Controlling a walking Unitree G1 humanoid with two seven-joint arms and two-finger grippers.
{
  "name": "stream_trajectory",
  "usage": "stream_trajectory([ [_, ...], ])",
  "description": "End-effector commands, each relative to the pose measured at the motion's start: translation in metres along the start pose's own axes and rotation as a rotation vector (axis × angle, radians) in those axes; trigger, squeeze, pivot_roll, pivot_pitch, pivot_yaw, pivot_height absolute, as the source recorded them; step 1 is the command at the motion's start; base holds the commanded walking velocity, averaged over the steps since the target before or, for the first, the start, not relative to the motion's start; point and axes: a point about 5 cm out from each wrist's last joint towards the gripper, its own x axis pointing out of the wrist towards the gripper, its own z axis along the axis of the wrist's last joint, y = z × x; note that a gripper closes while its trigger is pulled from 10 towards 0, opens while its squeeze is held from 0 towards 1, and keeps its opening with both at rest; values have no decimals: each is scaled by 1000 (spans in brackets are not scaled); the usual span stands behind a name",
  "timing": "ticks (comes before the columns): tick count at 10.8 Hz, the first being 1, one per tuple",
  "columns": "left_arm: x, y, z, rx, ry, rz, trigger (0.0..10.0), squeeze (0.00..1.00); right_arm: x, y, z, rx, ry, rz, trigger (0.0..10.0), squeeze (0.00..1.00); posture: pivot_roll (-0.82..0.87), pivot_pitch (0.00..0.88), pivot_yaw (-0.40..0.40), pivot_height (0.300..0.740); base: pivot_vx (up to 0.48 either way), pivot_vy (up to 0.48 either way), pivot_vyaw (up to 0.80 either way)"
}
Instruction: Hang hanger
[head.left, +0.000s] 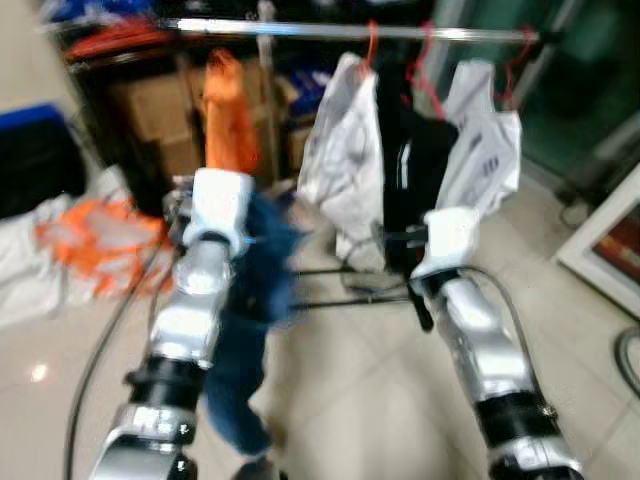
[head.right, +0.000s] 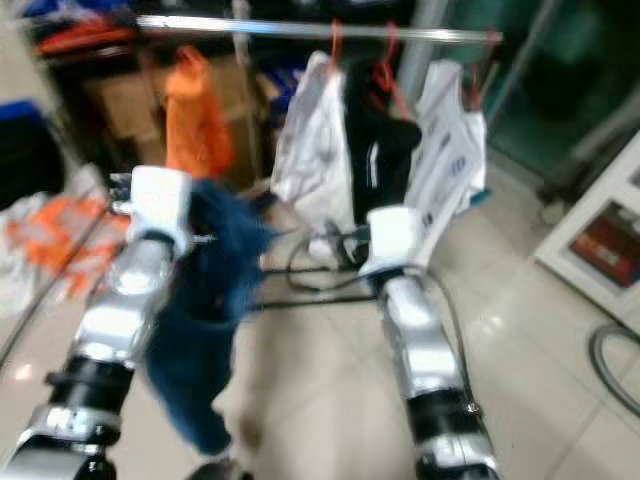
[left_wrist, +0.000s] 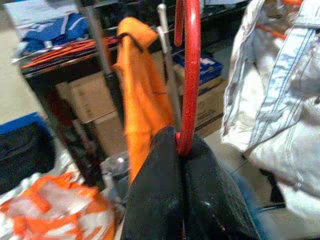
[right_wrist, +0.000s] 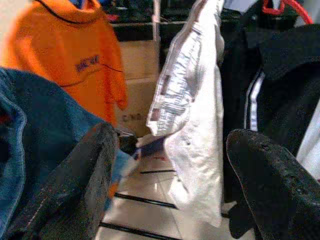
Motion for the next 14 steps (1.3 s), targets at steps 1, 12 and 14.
stream_trajectory([
  [1, 1, -13, 14, 1, -55, -36, 10000, 0, -5, -14, 0, -11, -5, -40, 10000, 416, 46, 28, -46, 740, 409, 251, 0],
  [12, -32, -26, 11, 22, -38, -170, 10000, 0, -97, -32, -5, -115, 0, -148, 10000, 412, 34, 8, -64, 740, 272, 69, 0],
  [14, -22, -27, 11, 42, -42, -203, 10000, 0, -88, -25, -8, -100, -4, -127, 10000, 412, 42, 11, -65, 740, 480, 0, 0],
])
